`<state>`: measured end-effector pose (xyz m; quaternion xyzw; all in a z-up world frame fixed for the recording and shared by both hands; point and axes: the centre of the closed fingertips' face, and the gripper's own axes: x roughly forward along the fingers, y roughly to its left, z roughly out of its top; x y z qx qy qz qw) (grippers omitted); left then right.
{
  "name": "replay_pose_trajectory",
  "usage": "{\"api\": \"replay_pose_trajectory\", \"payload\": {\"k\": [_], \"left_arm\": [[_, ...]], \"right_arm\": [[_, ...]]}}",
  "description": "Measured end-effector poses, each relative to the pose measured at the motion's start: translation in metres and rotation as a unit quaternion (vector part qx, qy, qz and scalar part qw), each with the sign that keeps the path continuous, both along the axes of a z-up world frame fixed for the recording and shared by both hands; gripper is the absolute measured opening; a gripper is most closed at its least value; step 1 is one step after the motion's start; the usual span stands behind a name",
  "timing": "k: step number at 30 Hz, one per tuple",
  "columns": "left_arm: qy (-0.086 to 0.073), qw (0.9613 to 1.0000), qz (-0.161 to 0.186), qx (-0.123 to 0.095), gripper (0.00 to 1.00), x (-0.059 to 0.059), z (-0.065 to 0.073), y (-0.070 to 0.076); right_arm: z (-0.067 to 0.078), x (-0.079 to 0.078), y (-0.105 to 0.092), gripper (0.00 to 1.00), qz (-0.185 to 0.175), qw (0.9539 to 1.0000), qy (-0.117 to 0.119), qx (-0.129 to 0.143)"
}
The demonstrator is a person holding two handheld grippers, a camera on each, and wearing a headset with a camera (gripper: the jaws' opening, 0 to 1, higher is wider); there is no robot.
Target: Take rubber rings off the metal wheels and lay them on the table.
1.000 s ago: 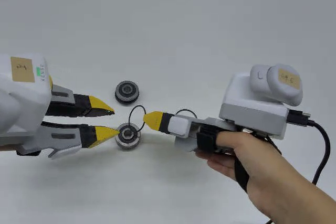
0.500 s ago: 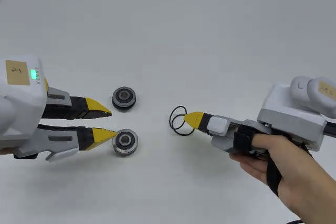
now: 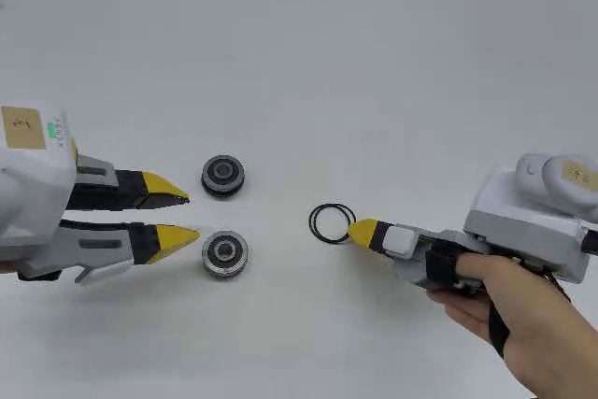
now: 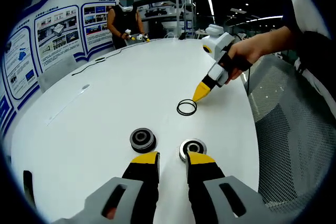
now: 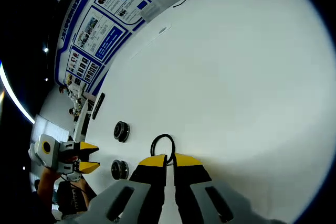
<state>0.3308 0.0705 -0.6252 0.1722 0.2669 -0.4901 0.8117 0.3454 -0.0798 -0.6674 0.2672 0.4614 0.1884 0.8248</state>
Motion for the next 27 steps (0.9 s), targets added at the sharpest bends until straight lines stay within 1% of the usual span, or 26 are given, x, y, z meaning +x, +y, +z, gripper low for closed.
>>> {"api": "replay_pose_trajectory", "payload": {"k": [5, 10, 14, 17, 20, 22, 24, 27], "left_arm": [[-0.003, 1.0, 0.003, 0.001, 0.2, 0.008, -0.001, 0.0], [-0.008, 0.9999, 0.007, -0.004, 0.2, 0.02, 0.001, -0.002], [-0.014, 0.9998, 0.008, -0.01, 0.2, 0.032, 0.003, -0.005], [-0.013, 0.9998, 0.007, -0.011, 0.18, 0.04, 0.002, -0.007], [-0.012, 0.9998, 0.006, -0.013, 0.19, 0.047, -0.001, -0.011], [-0.012, 0.9998, 0.008, -0.017, 0.19, 0.053, -0.003, -0.013], [-0.008, 0.9997, 0.008, -0.021, 0.19, 0.056, -0.005, -0.015], [-0.005, 0.9998, 0.004, -0.019, 0.19, 0.059, -0.01, -0.017]], "right_arm": [[0.006, 0.004, -0.006, 0.07, -0.013, 0.9998, -0.012, 0.003], [0.015, 0.012, -0.01, 0.07, -0.025, 0.9992, -0.026, 0.015], [0.022, 0.018, -0.011, 0.07, -0.026, 0.9986, -0.038, 0.025], [0.026, 0.02, -0.008, 0.07, -0.025, 0.9982, -0.044, 0.032], [0.027, 0.021, -0.006, 0.07, -0.022, 0.998, -0.049, 0.034], [0.026, 0.021, -0.006, 0.07, -0.022, 0.998, -0.048, 0.037], [0.024, 0.021, -0.007, 0.07, -0.02, 0.998, -0.047, 0.036], [0.022, 0.021, -0.008, 0.07, -0.02, 0.9981, -0.046, 0.034]]}}
